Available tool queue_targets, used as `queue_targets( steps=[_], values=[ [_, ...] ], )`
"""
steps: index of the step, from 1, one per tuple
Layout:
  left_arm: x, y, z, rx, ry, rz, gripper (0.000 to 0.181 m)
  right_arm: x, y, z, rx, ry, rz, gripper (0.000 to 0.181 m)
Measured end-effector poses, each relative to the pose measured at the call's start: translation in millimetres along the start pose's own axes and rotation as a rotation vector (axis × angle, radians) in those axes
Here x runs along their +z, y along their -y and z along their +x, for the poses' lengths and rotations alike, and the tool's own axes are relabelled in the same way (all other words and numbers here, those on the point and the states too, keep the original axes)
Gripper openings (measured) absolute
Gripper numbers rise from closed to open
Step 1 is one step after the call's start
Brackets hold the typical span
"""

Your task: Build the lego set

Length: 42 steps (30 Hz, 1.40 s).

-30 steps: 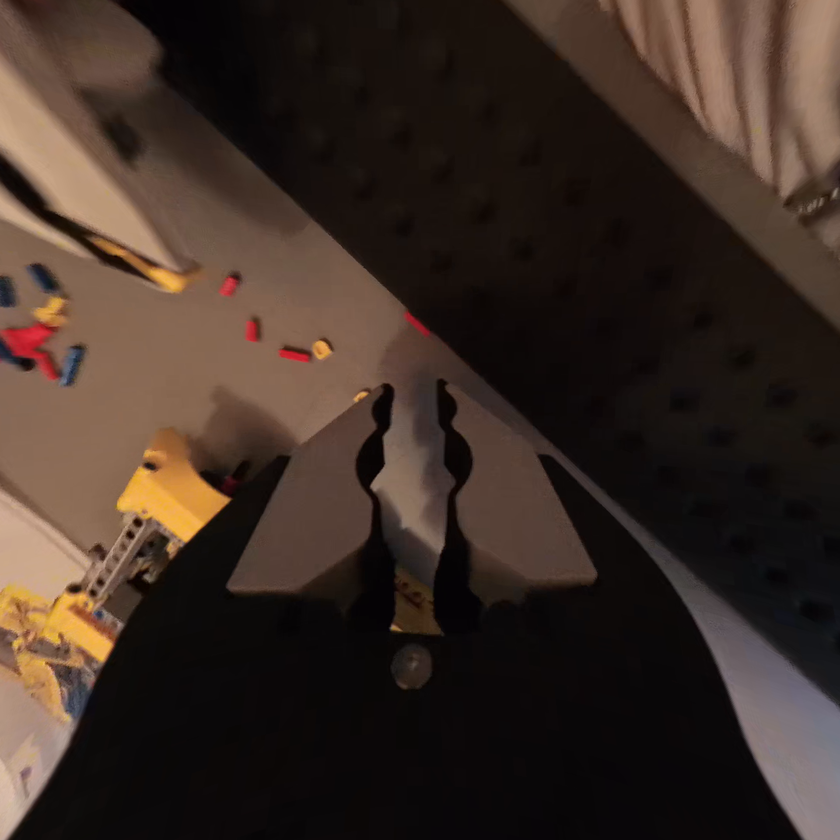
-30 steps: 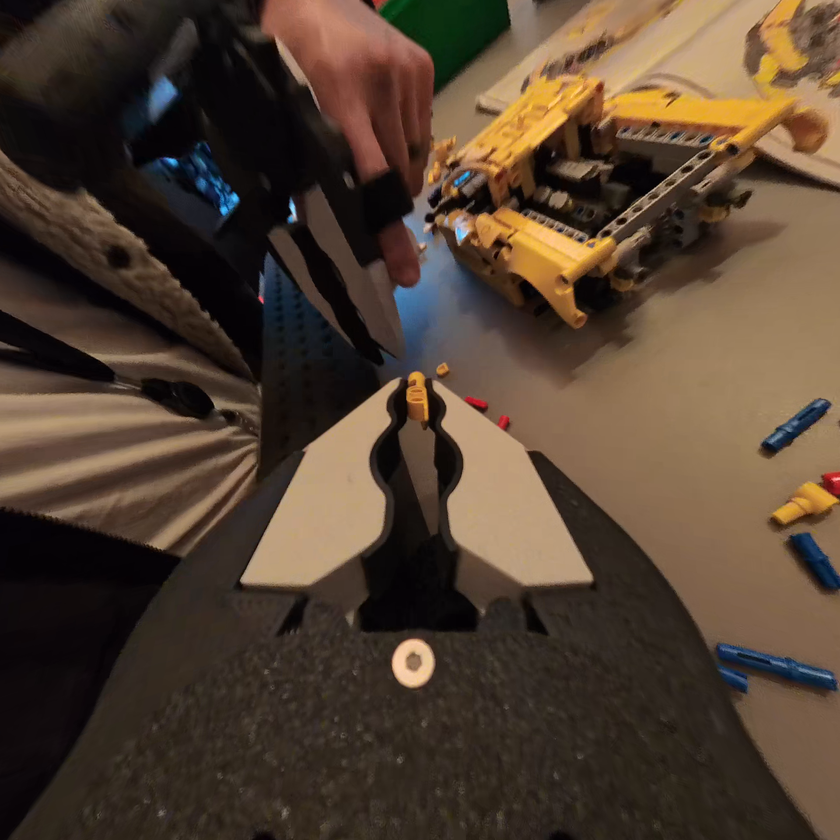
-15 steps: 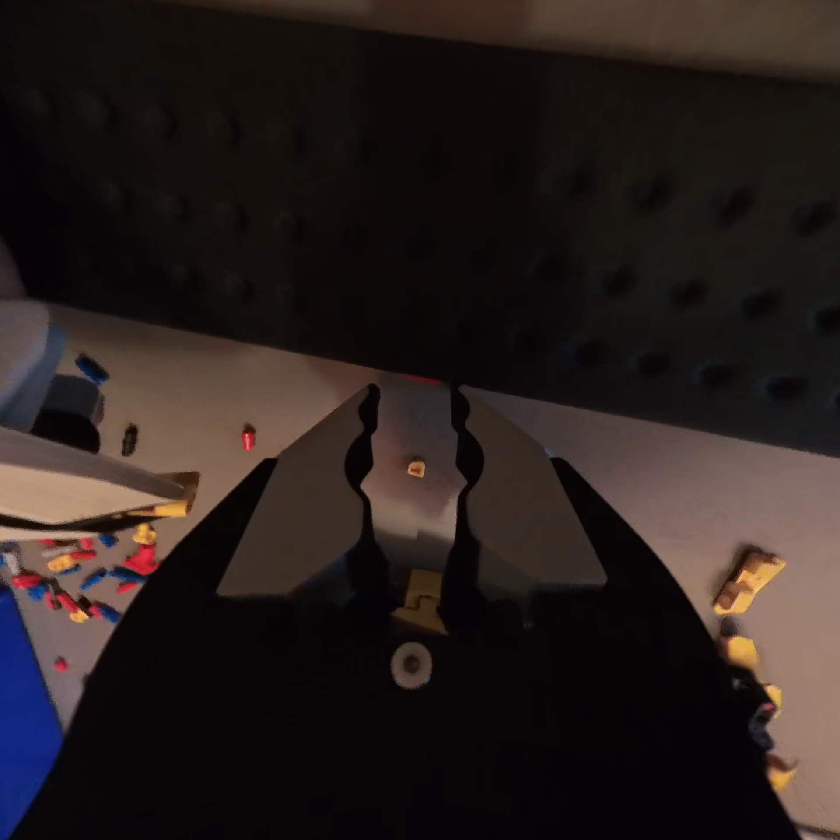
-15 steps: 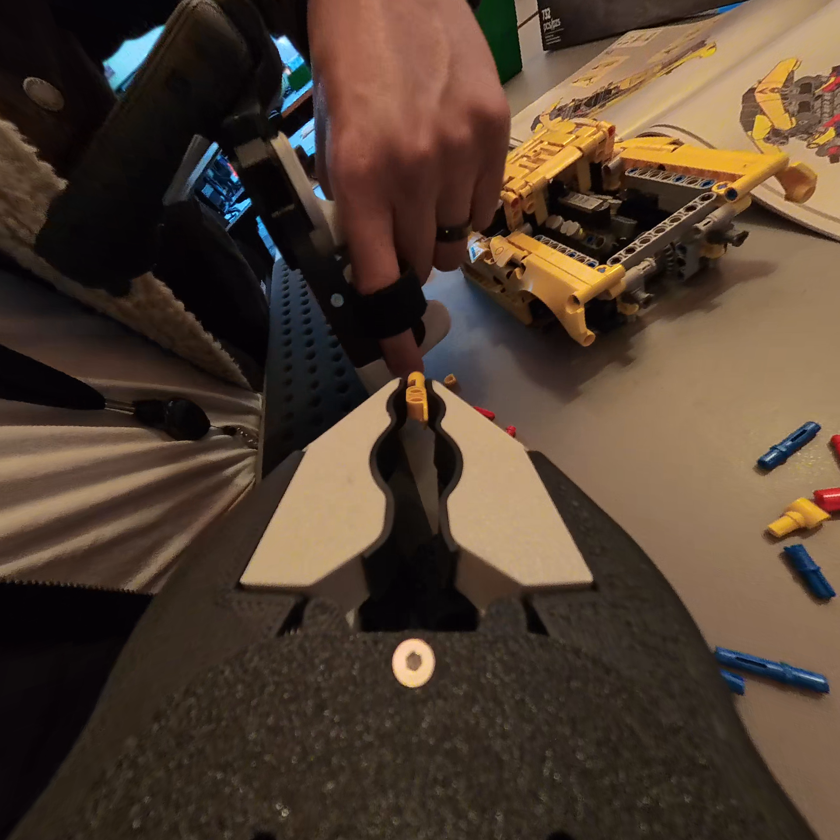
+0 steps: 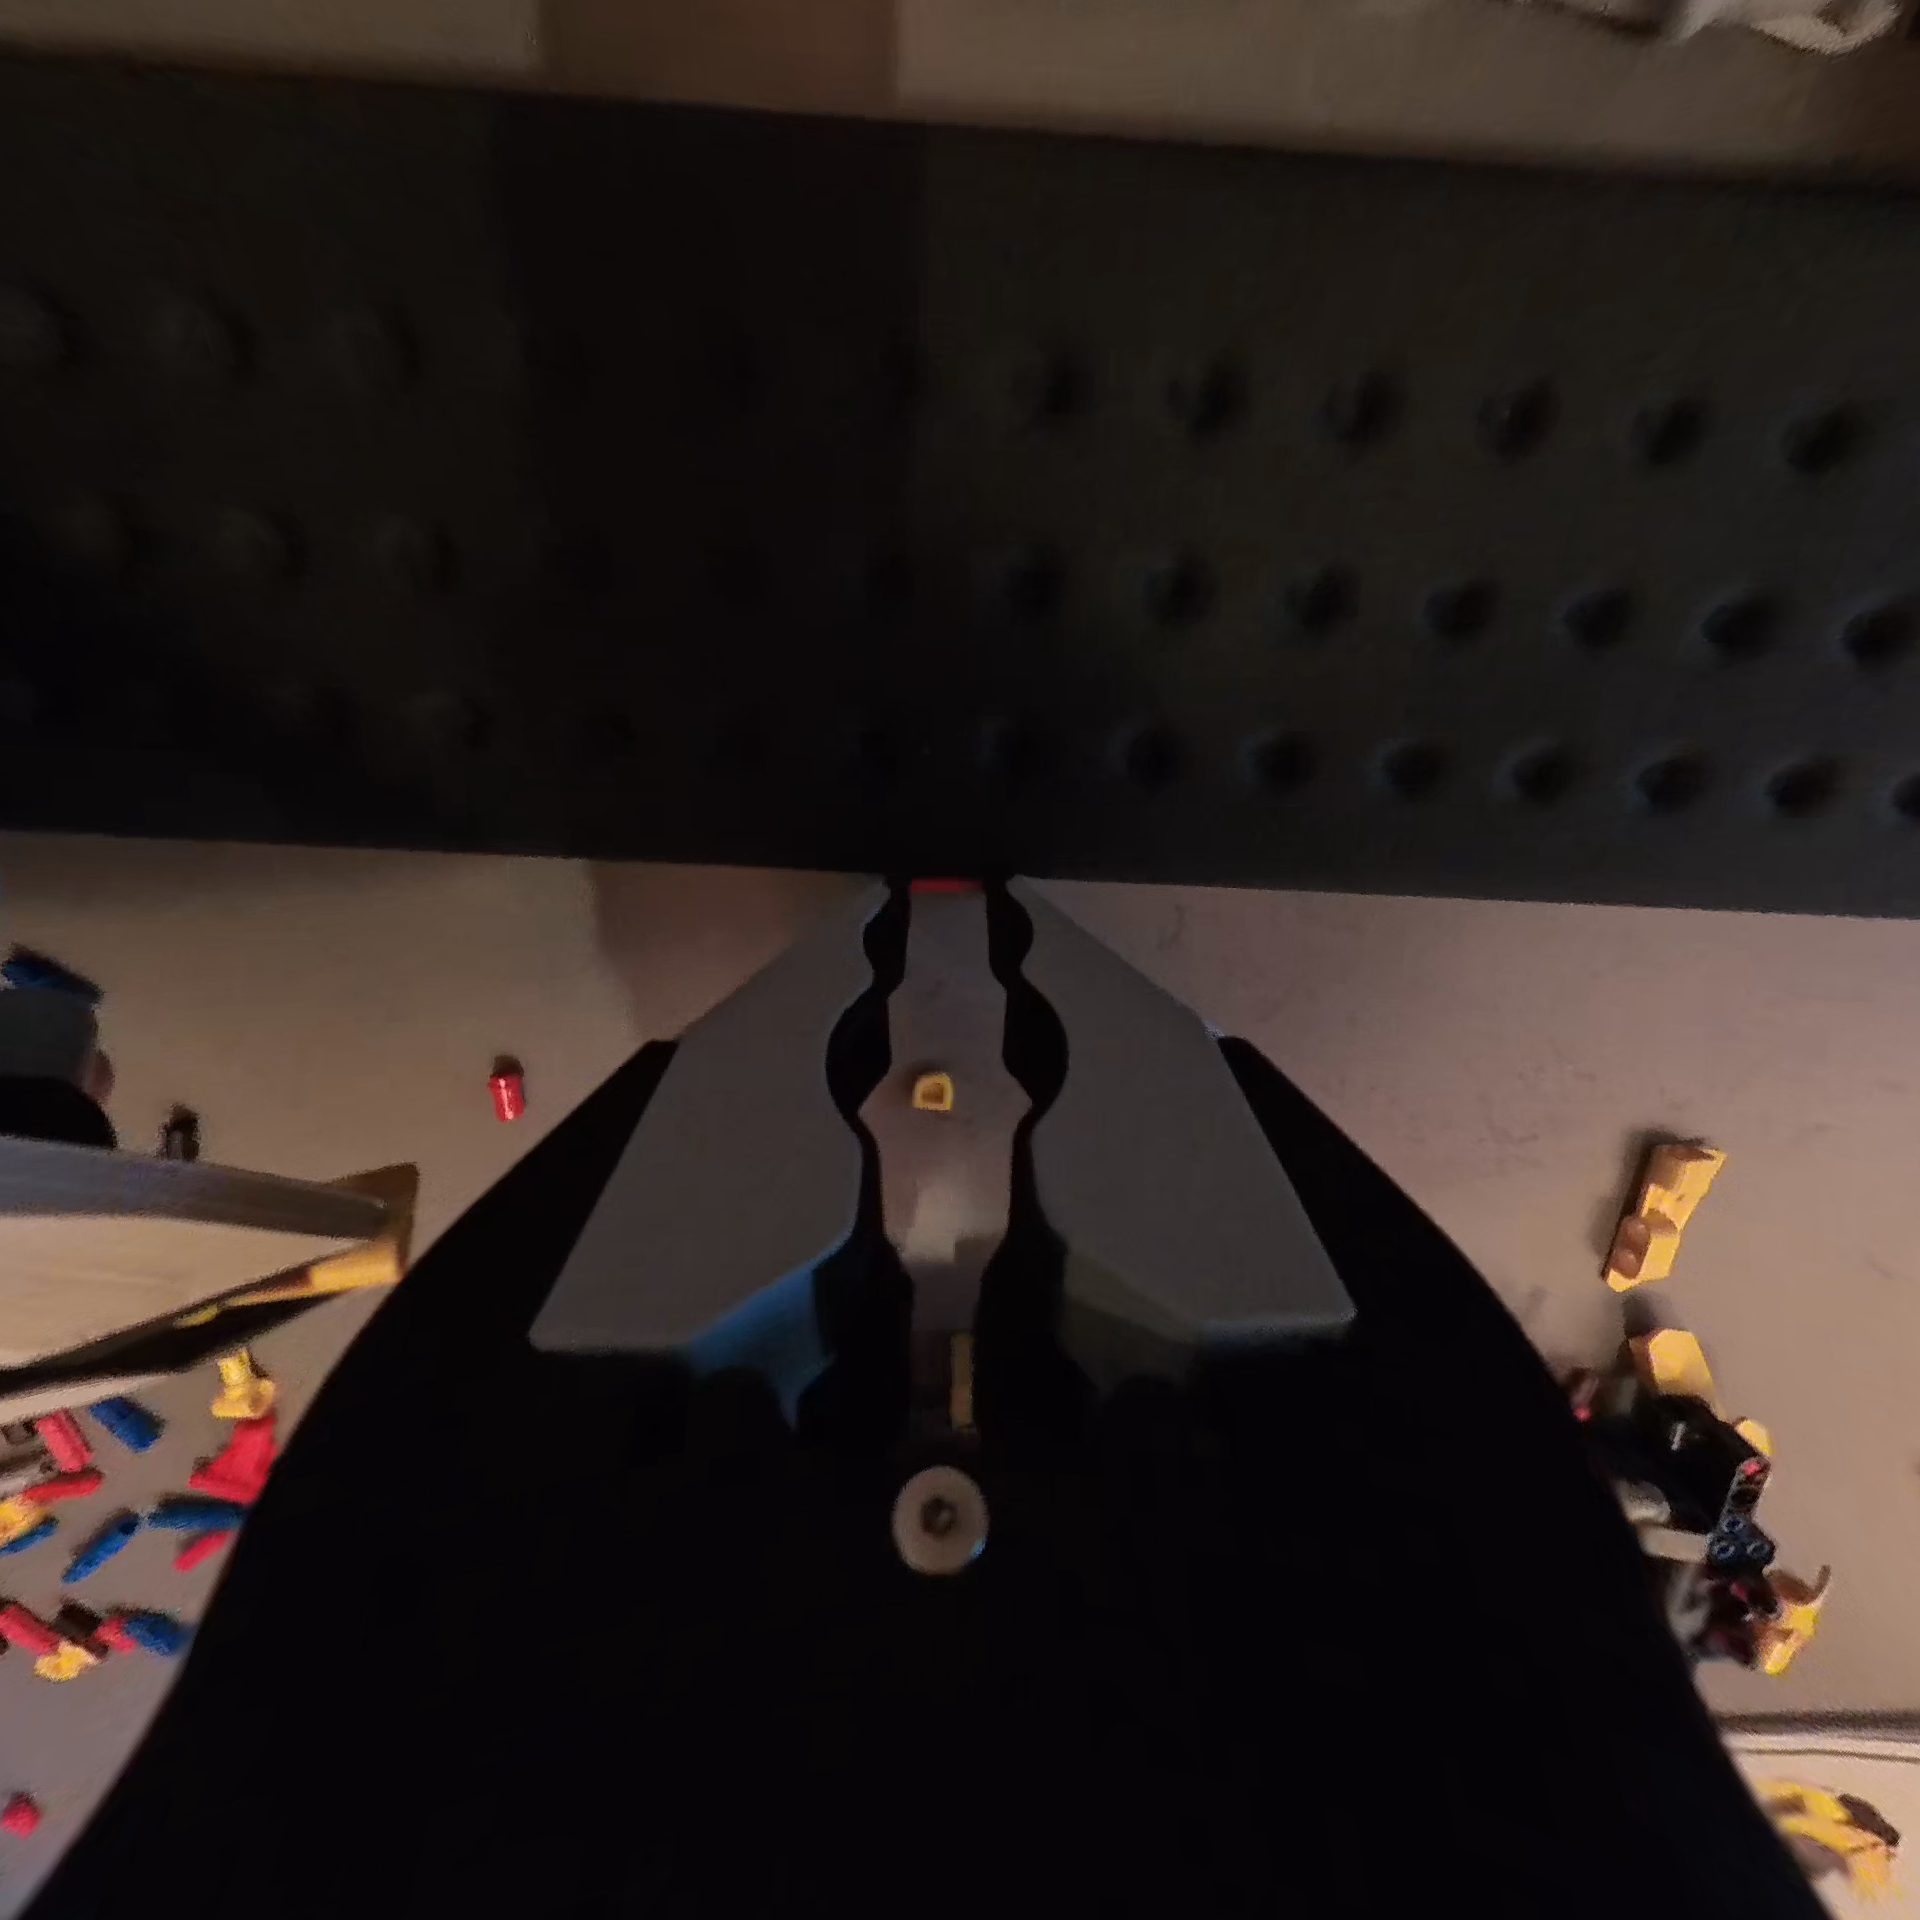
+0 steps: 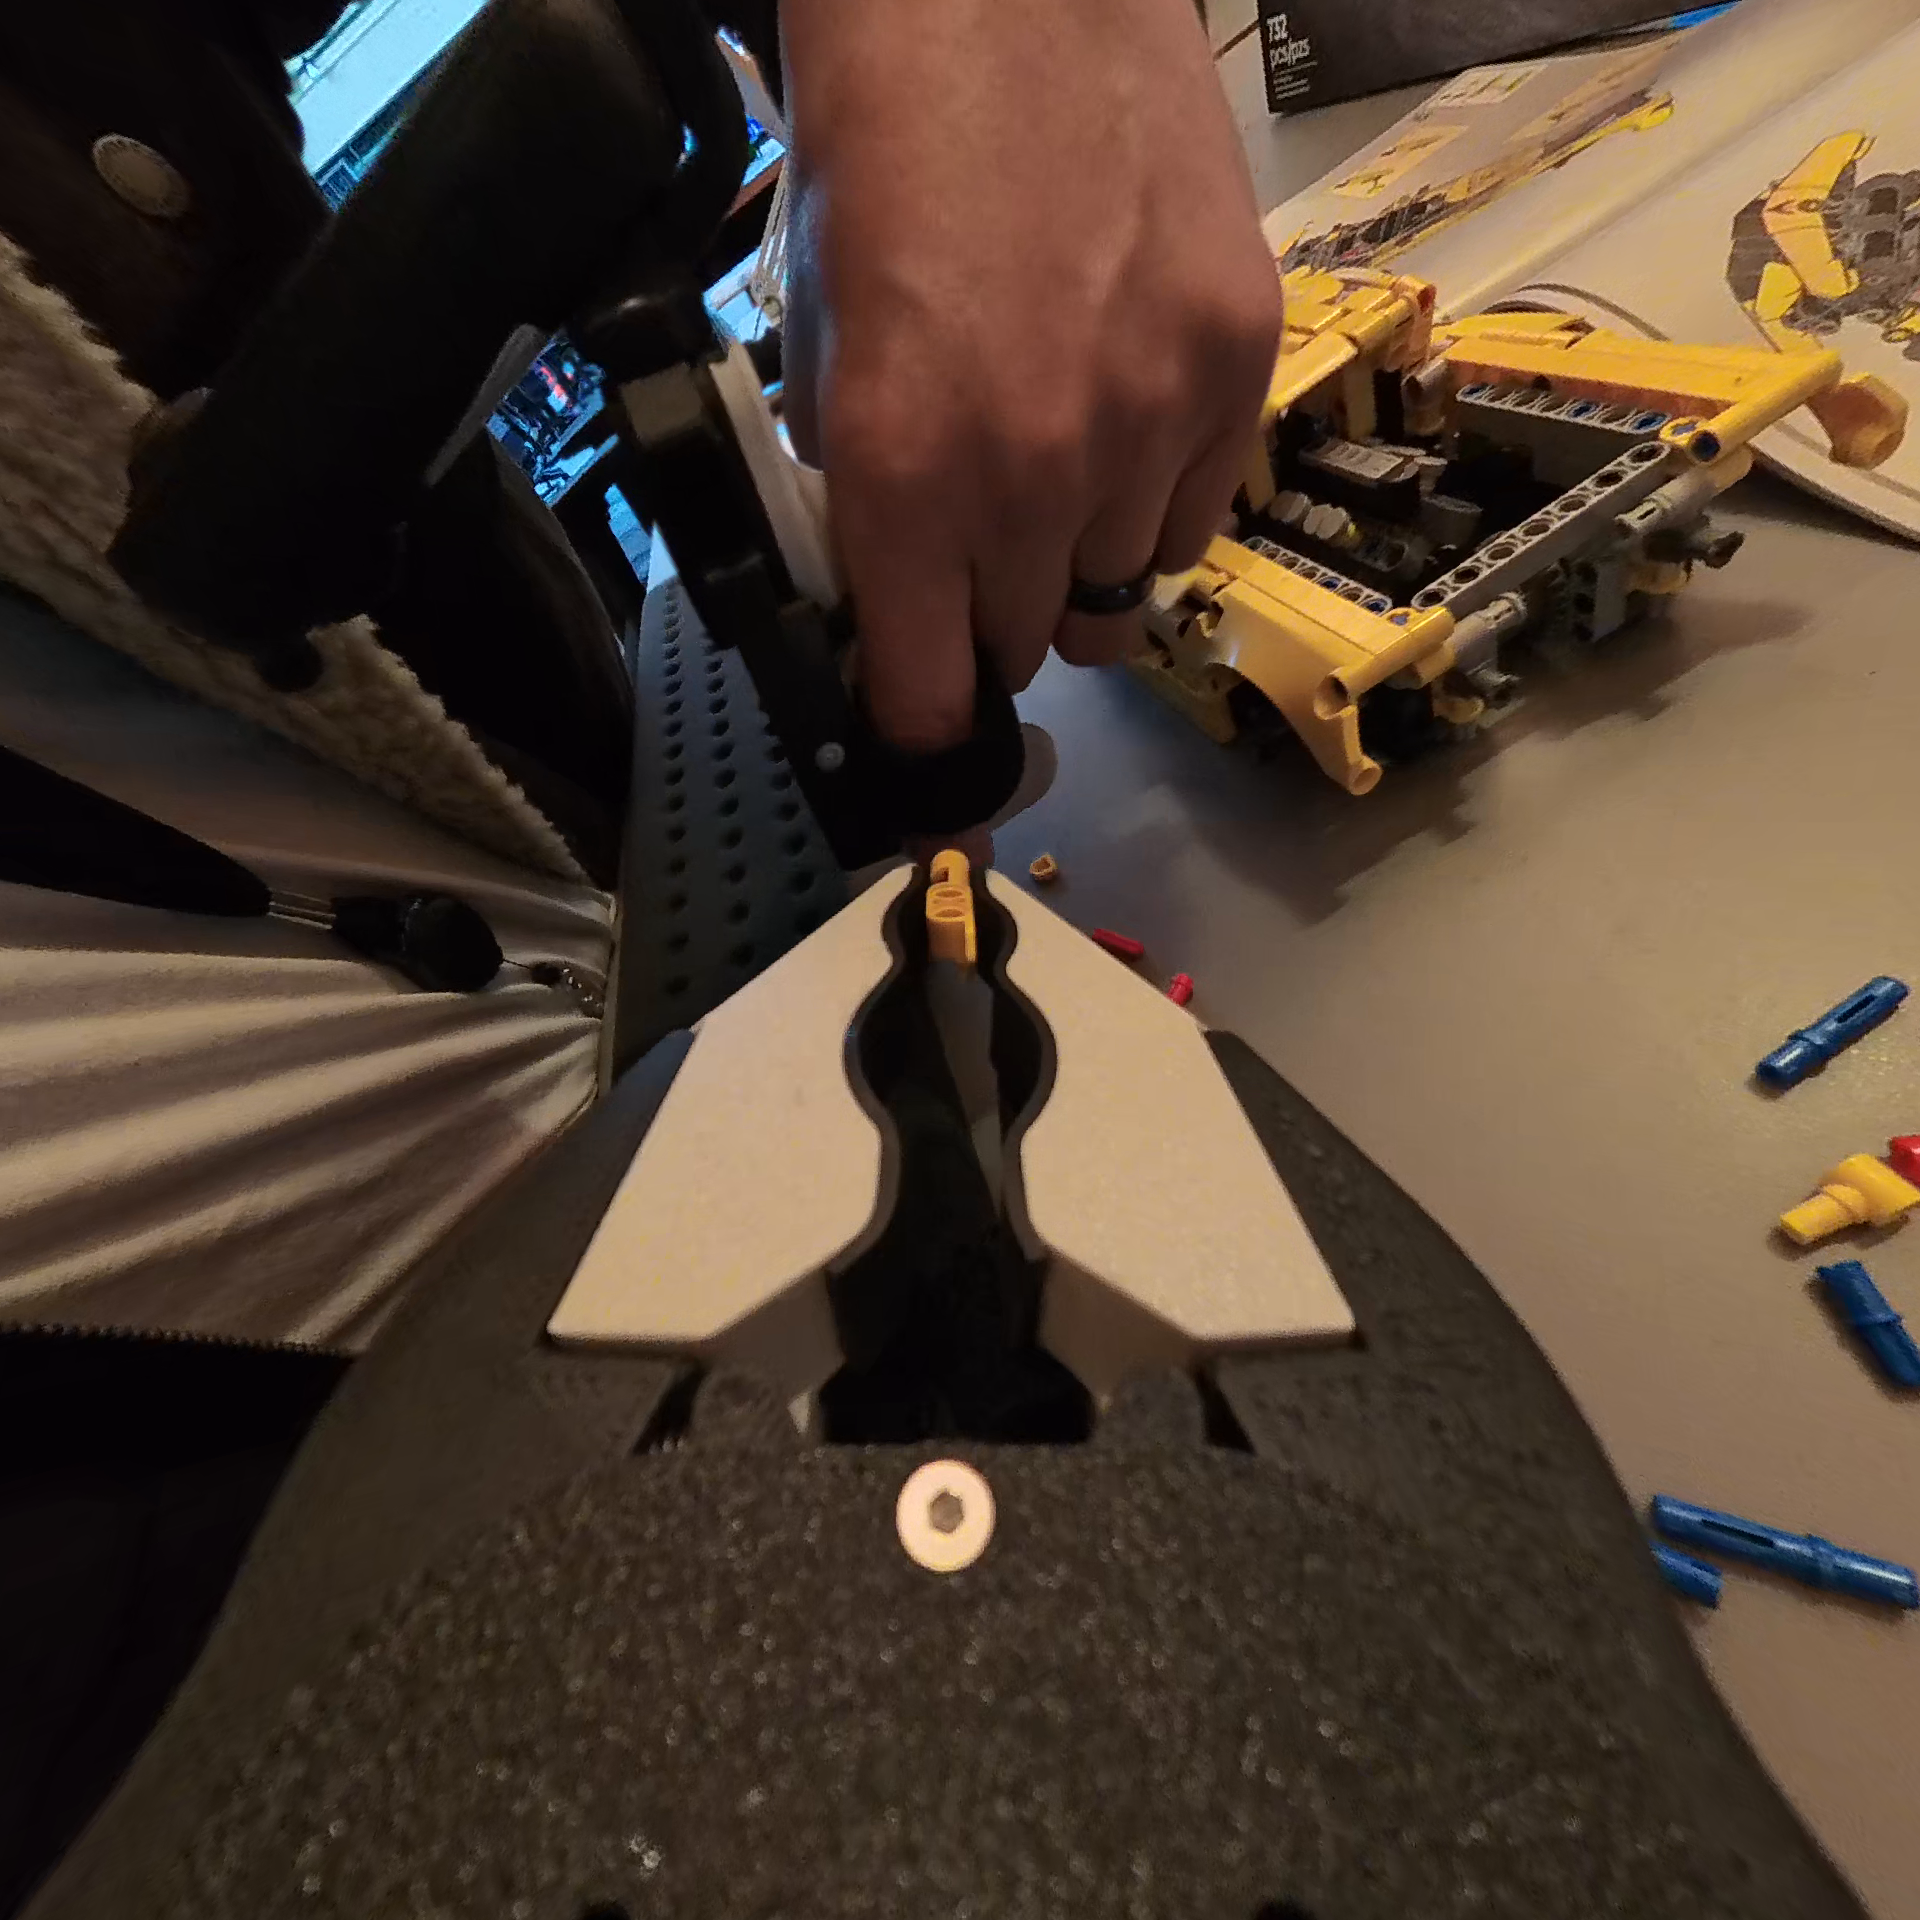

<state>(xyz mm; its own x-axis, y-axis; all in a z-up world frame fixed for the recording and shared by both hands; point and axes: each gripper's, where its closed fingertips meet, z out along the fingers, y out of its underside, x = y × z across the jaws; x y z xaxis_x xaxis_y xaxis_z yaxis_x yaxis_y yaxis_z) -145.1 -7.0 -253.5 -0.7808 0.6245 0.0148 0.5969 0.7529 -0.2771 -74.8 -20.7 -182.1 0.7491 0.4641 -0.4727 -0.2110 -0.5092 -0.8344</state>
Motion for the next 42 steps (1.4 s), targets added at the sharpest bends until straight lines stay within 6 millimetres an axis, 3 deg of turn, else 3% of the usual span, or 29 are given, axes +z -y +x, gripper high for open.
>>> queue_targets(
  steps=[5,8,12,15,19,22,26,29,33,37,42],
  values=[
    [-4.8,-11.3,7.0,-0.218,0.107,-0.040,0.014,-1.8,1.9,-1.6,0.000,0.012,0.016,0.006],
    [-15.6,-16.4,15.7,-0.477,0.225,-0.021,0.014,-2.8,3.0,-1.7,0.005,0.019,0.025,0.006],
    [-24.4,-20.4,47.6,-0.755,0.317,0.006,0.015,-0.7,1.0,-0.7,0.010,0.017,0.007,0.006],
    [-17.0,-27.4,79.7,-0.693,0.329,-0.061,0.015,3.4,-3.7,0.1,0.012,0.011,-0.031,0.006],
    [-8.2,-32.4,105.3,-0.567,0.243,-0.132,0.015,7.3,-8.5,1.2,0.008,-0.002,-0.069,0.006],
    [-8.7,-36.8,107.8,-0.519,0.205,-0.150,0.015,7.7,-9.3,3.4,-0.001,-0.027,-0.074,0.006],
    [-16.0,-46.1,107.3,-0.636,0.194,-0.148,0.033,7.3,-9.0,3.9,0.006,-0.025,-0.072,0.006],
    [-35.1,-44.4,101.3,-0.825,0.329,-0.052,0.033,5.3,-6.3,3.0,0.018,-0.009,-0.051,0.006],
    [-52.9,-52.6,94.8,-1.228,0.656,0.044,0.033,4.0,-4.4,2.0,0.034,0.014,-0.037,0.006],
    [-51.5,-56.0,88.5,-1.688,0.974,0.173,0.033,4.5,-4.9,1.9,0.038,0.016,-0.042,0.006],
    [-23.7,-56.6,84.4,-1.976,1.043,0.165,0.031,8.1,-9.7,1.6,0.035,0.015,-0.079,0.006]
  ],
)
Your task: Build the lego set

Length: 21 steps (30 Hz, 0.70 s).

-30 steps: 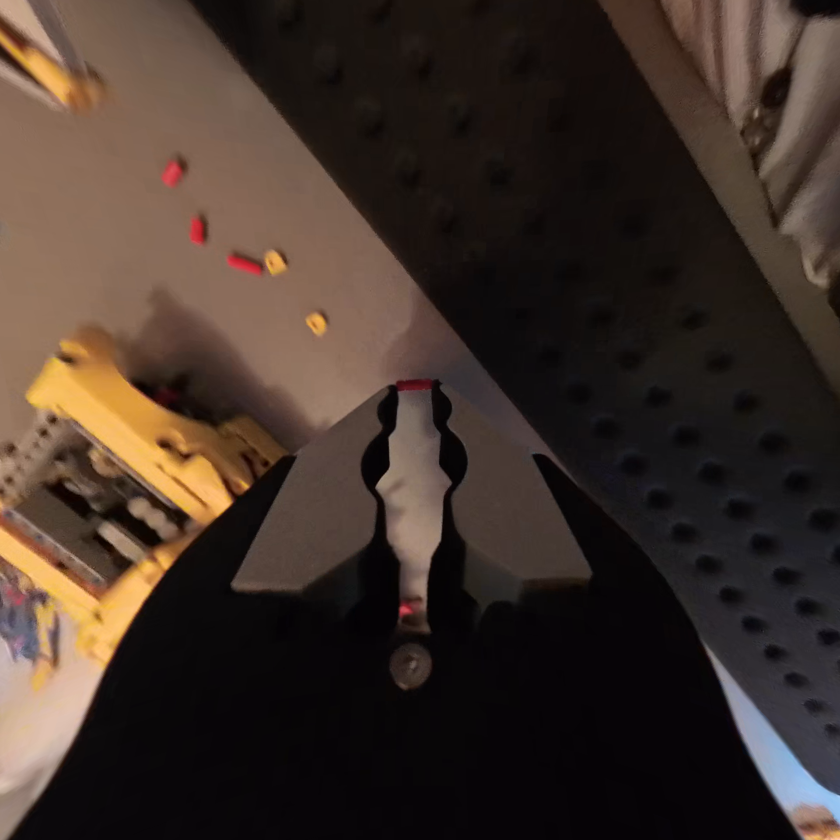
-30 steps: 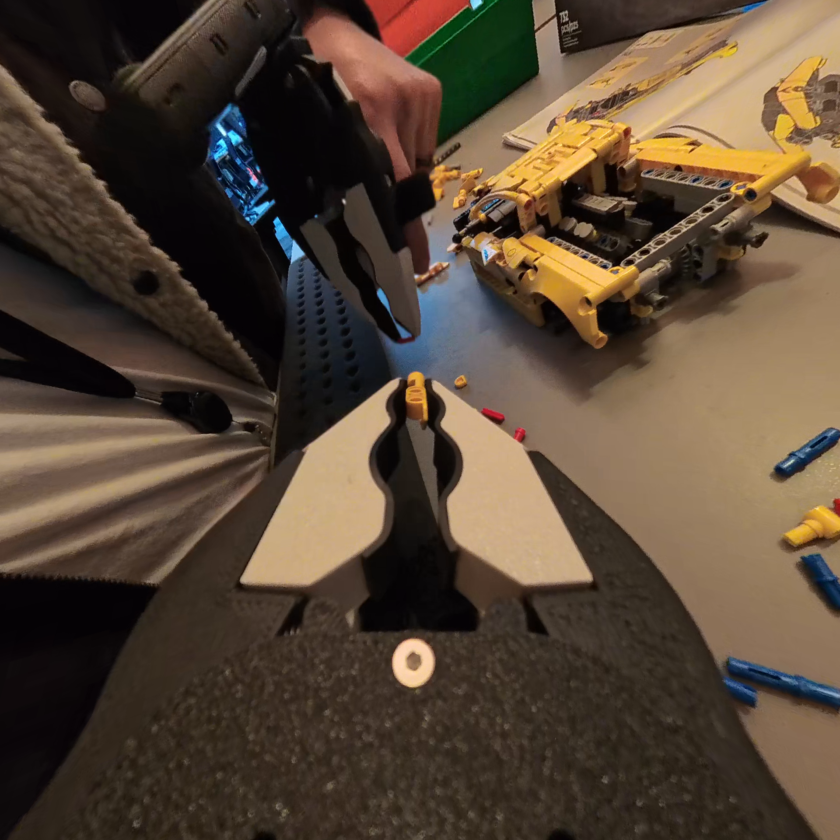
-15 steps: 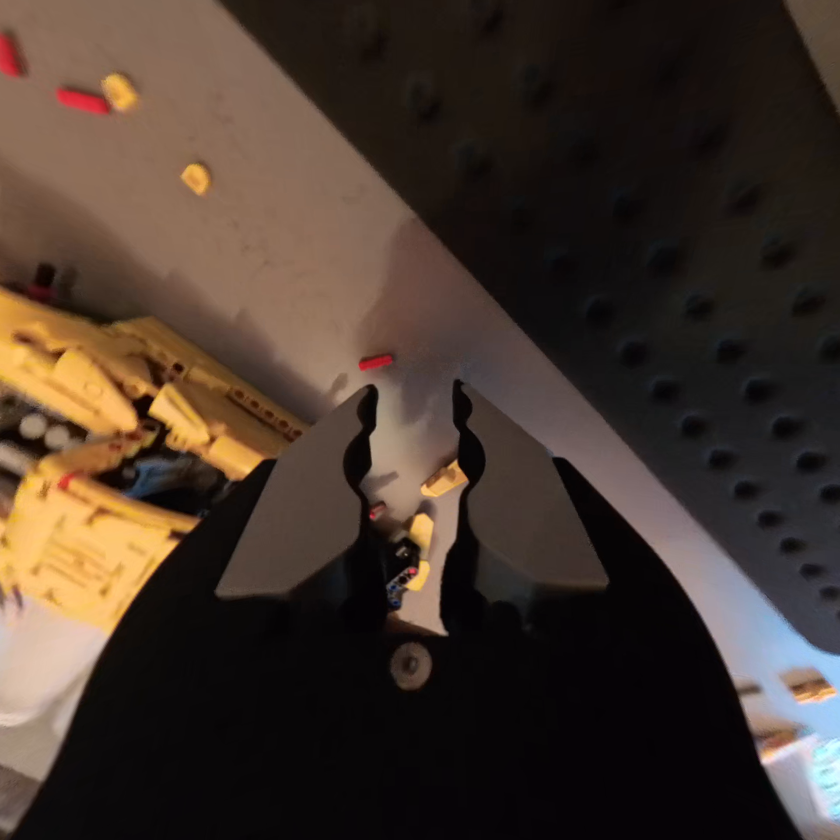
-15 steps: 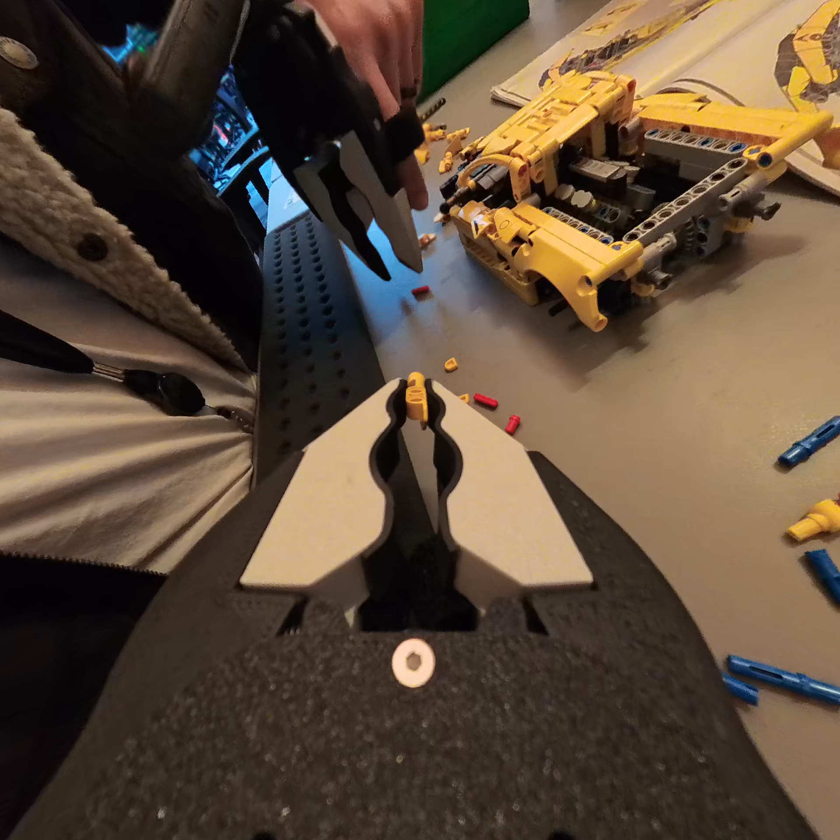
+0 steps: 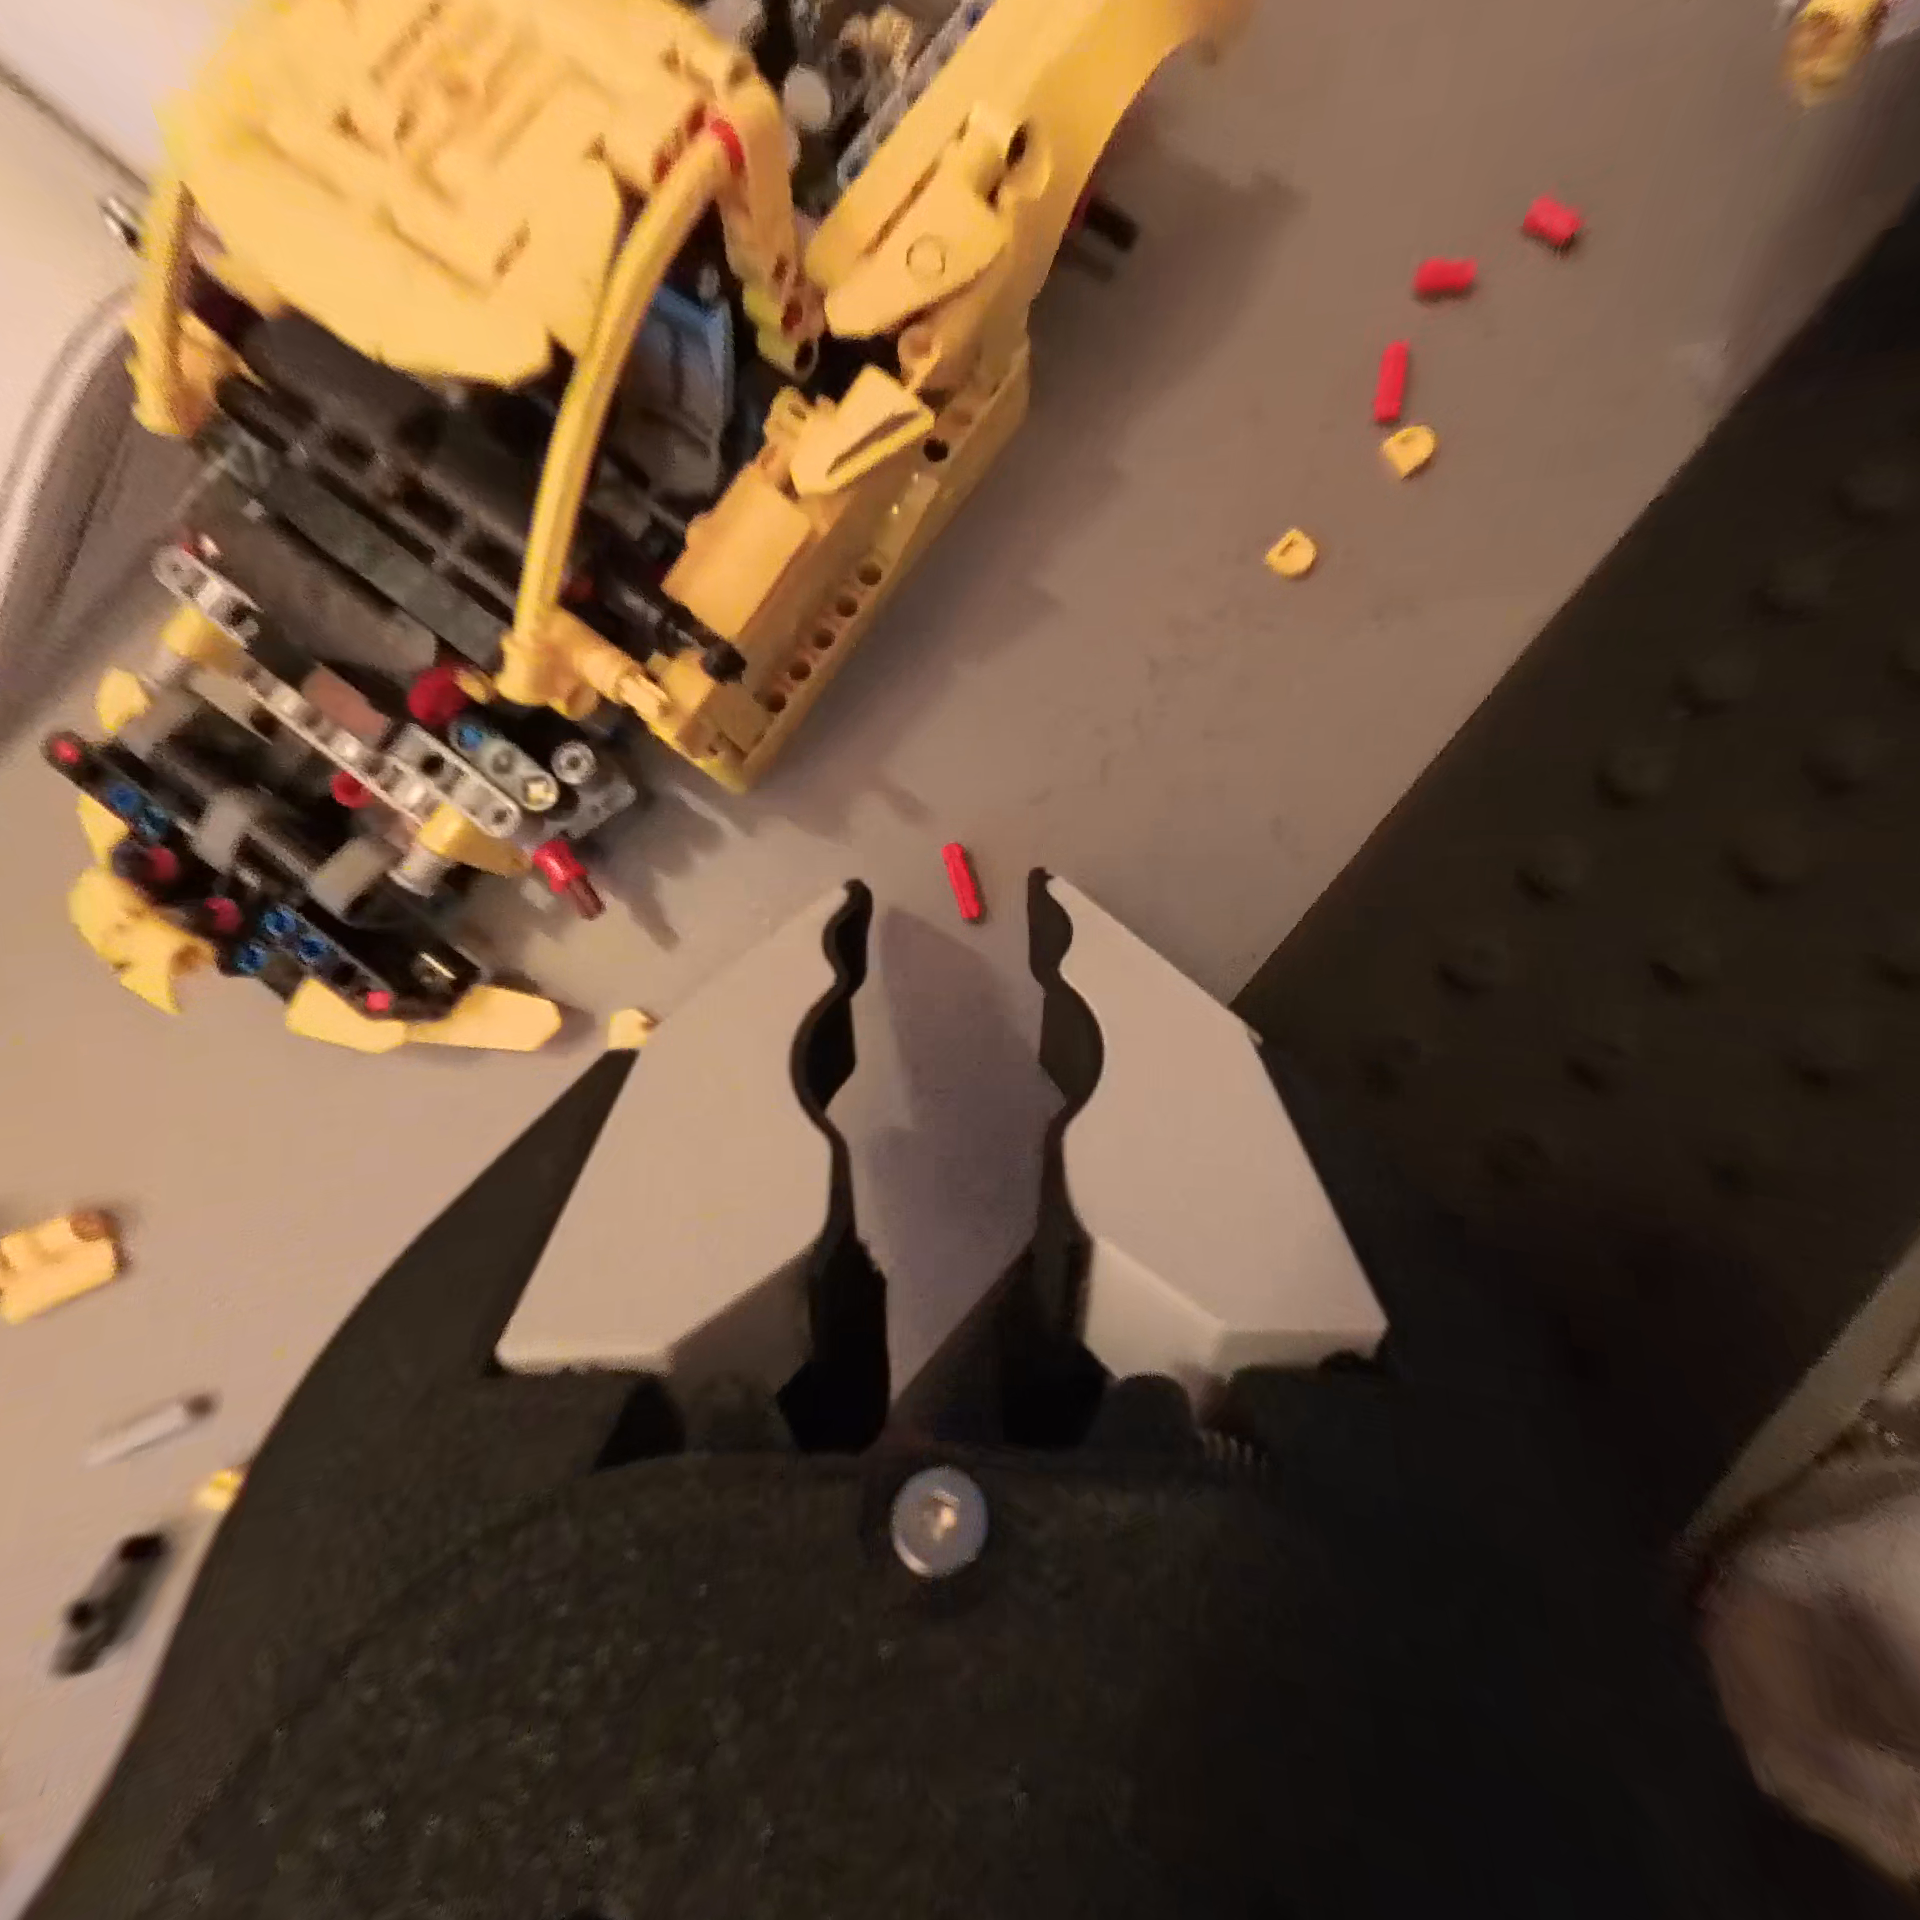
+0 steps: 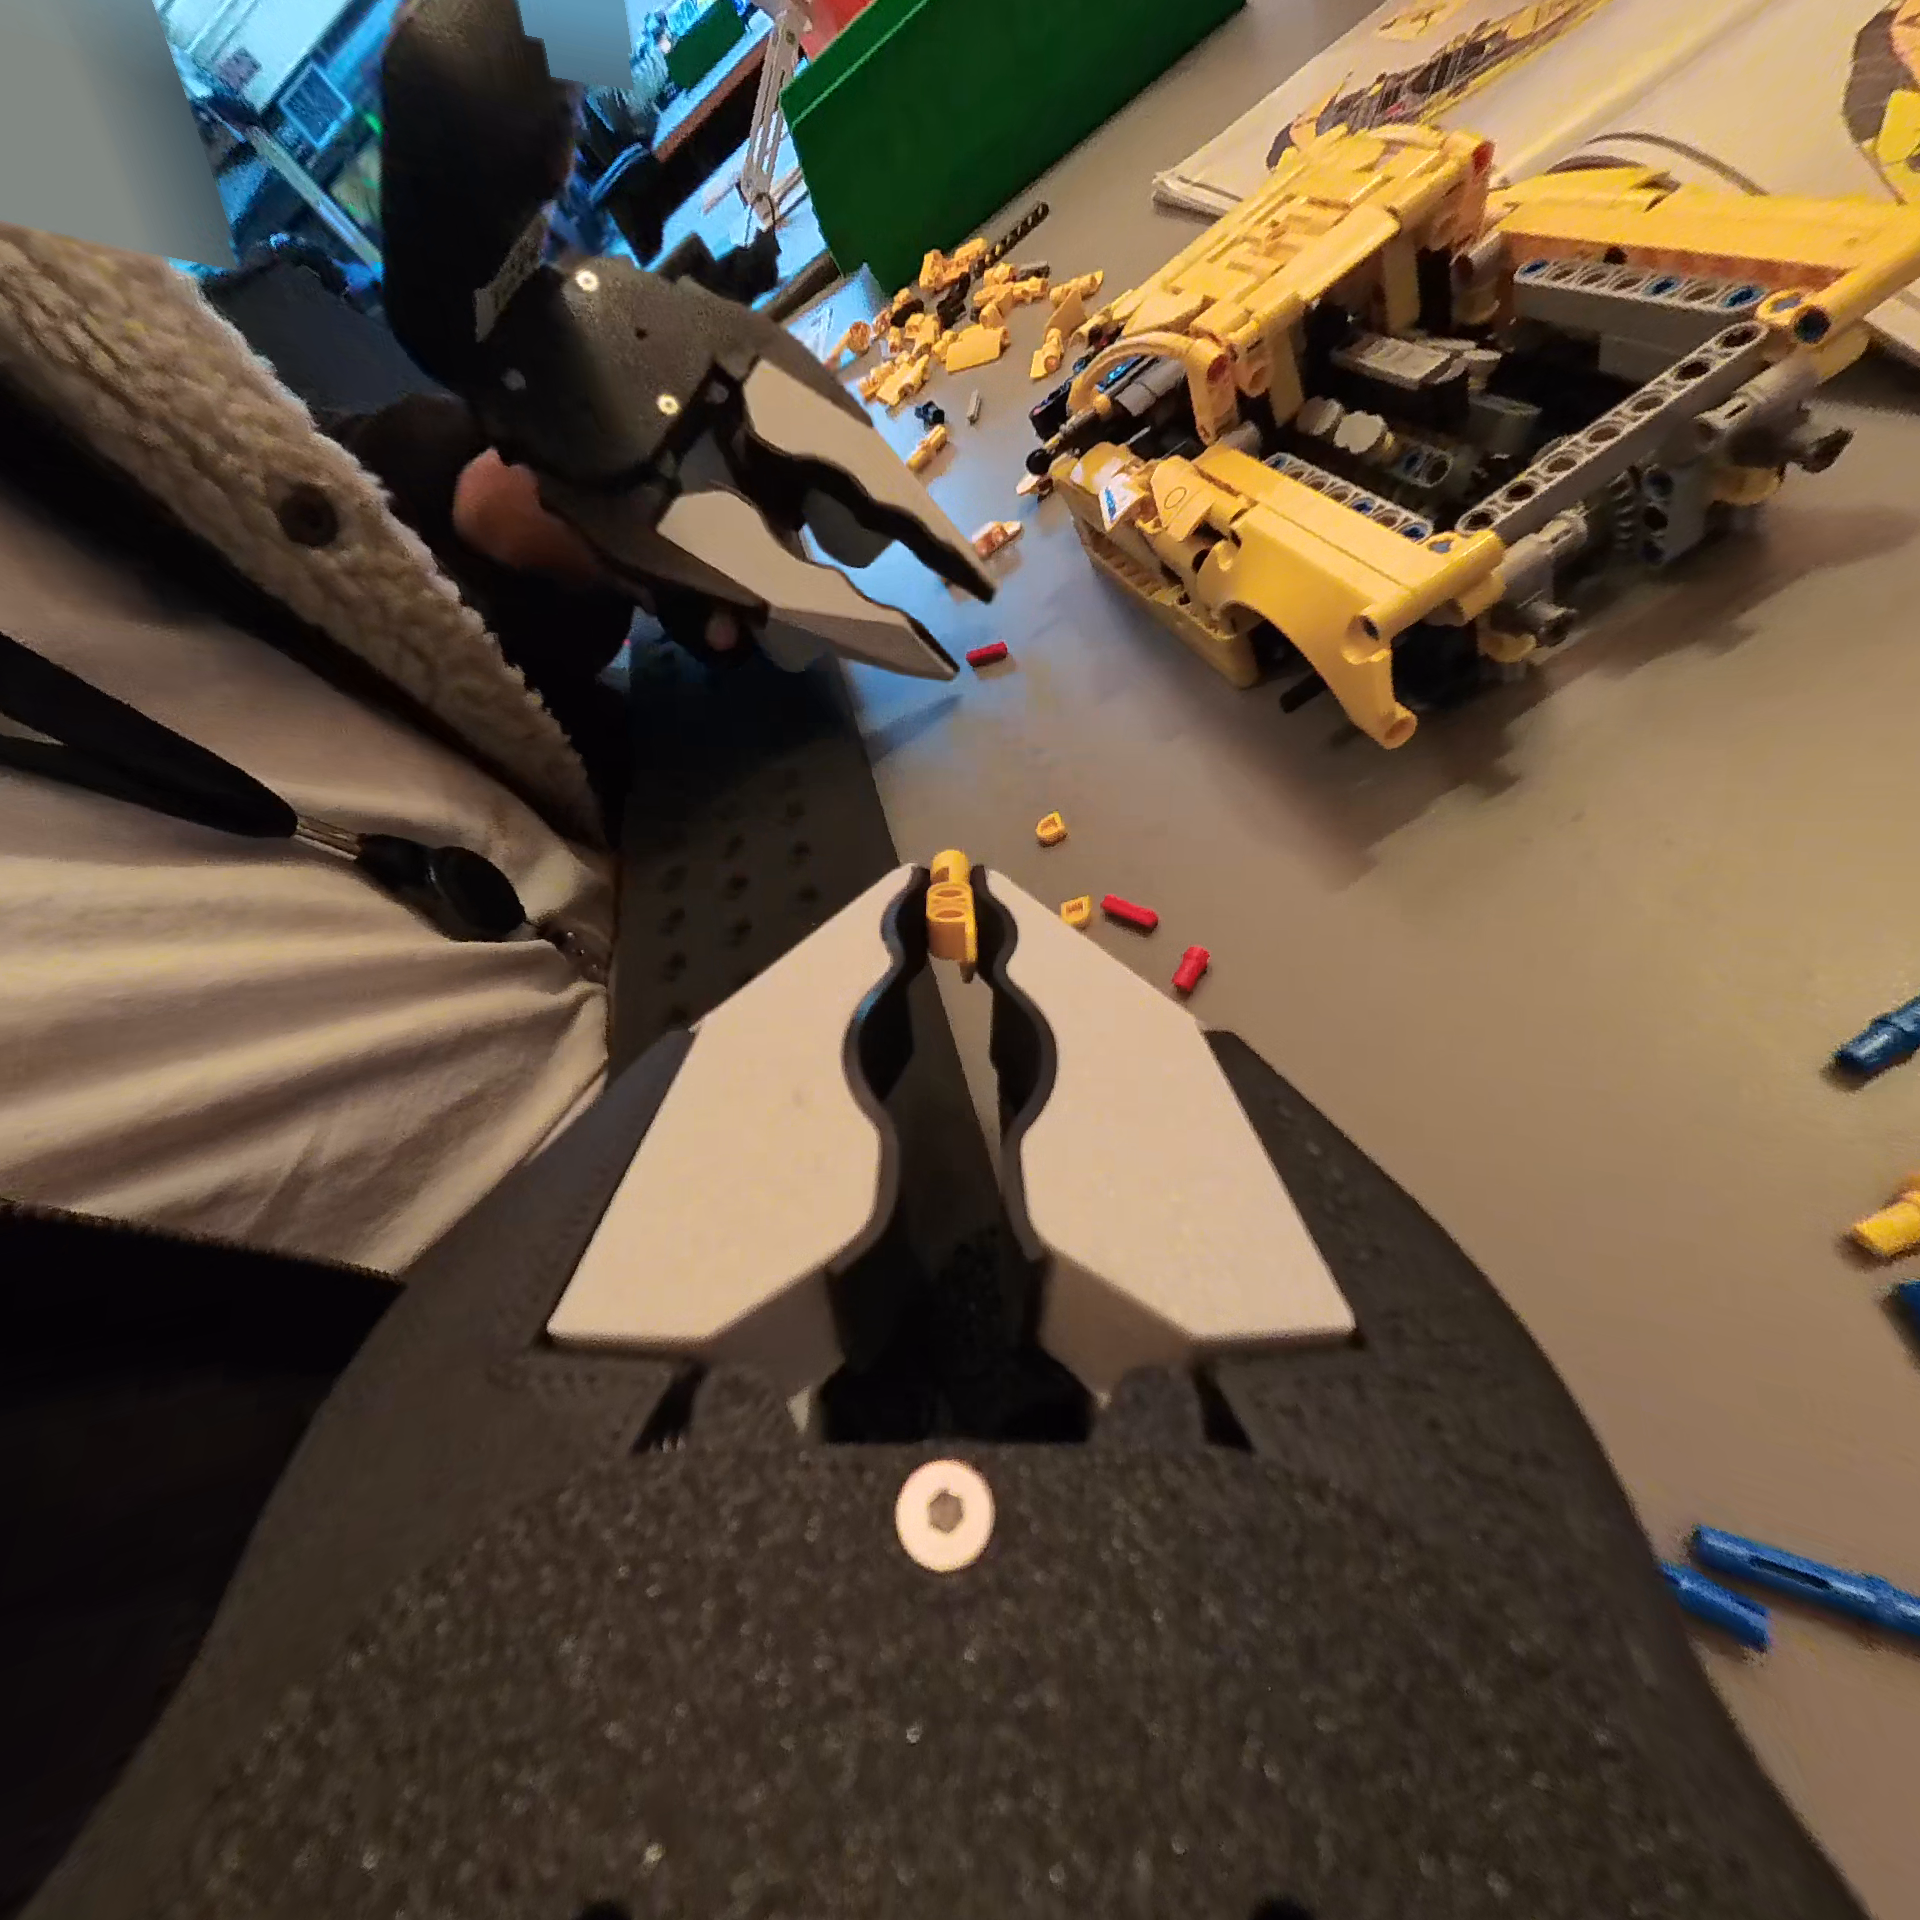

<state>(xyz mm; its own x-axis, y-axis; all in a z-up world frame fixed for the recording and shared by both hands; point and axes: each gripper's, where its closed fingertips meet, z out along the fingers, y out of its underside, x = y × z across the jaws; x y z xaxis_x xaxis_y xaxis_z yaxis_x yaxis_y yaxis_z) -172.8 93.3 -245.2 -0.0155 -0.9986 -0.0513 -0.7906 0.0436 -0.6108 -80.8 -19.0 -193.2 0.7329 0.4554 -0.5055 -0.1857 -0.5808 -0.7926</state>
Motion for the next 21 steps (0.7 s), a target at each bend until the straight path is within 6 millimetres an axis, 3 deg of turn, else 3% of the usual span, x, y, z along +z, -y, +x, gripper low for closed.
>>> queue_targets(
  steps=[6,13,16,19,21],
  values=[
    [5.2,-3.6,-2.7,-0.100,-0.028,0.005,0.013,4.6,-5.5,-0.5,-0.005,-0.003,-0.046,0.006],
    [7.0,-1.1,4.7,0.001,-0.127,0.015,0.004,10.4,1.0,-2.5,0.021,0.004,-0.027,0.006],
    [6.3,4.1,4.8,0.192,-0.105,0.085,0.003,28.7,9.4,-3.4,0.053,-0.002,-0.037,0.006],
    [-13.5,30.9,28.6,0.438,-0.129,0.354,0.003,59.0,24.4,-10.2,0.109,0.040,-0.009,0.006],
    [-19.9,37.7,29.4,0.483,-0.095,0.432,0.003,78.3,28.1,-10.3,0.172,0.059,-0.010,0.006]
  ],
)
